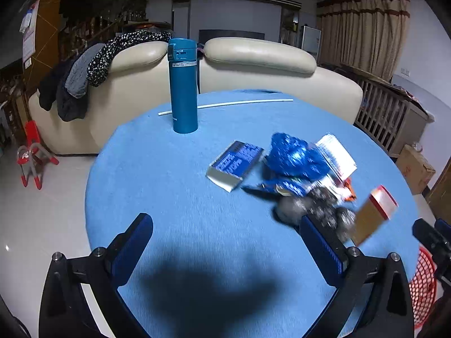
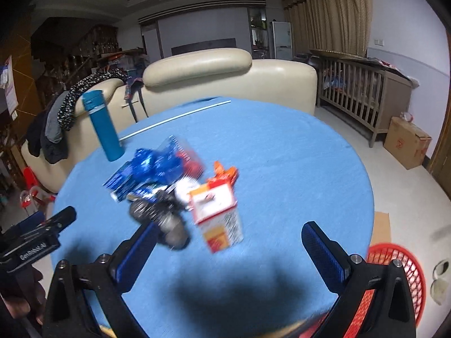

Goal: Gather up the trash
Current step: 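Move both tools toward the pile of trash on the table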

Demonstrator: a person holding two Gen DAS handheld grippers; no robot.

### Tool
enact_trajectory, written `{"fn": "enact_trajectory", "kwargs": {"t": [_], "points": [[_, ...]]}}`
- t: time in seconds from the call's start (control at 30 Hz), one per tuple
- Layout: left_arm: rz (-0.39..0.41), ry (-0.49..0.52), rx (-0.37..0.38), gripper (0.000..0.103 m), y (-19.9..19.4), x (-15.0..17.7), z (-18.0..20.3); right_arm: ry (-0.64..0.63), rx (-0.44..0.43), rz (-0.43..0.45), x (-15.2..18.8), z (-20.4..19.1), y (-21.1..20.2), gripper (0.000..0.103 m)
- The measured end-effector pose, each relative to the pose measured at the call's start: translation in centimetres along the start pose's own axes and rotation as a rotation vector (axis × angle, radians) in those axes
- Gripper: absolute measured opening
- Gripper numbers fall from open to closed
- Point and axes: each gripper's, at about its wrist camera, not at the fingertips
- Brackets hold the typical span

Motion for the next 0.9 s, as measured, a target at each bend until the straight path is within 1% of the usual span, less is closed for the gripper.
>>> {"fn": "enact_trajectory", "kwargs": {"t": [0.07,0.17,0.27,0.4,0.6,0.9], "points": [[0.006,-0.001,0.012,0.103,-1.2,0.6,0.1,0.016,-0.004,-0.001,0.8,-0.1,-0.8,0.103],[0.037,-0.006,0.022,0.103,-3.2,1.7,0.3,0.057,-0.008,0.006,1.9,0.2,-2.2,0.103],[0.068,0.011,0.025,0.103,-4.4,2.6,0.6,0.089,-0.009,0.001,2.7,0.5,-2.2,0.103],[0.061,0.031,0.027,0.103,-4.4,2.9,1.2,0.104,-0.006,0.006,3.0,0.9,-2.5,0.103],[0.067,0.038,0.025,0.103,-4.6,3.1,1.4,0.102,0.018,0.047,3.1,0.7,-3.4,0.103],[0.067,0.044,0.024,0.103,-4.6,3.3,1.8,0.092,0.048,0.055,3.2,0.6,-3.8,0.103]]}}
Point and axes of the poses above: each gripper's, at about its wrist camera, not at the fingertips, and y roughly the way its jaws point, z to its right, x to its underside, and after that the axes turned 2 degrees about -x, right-handed
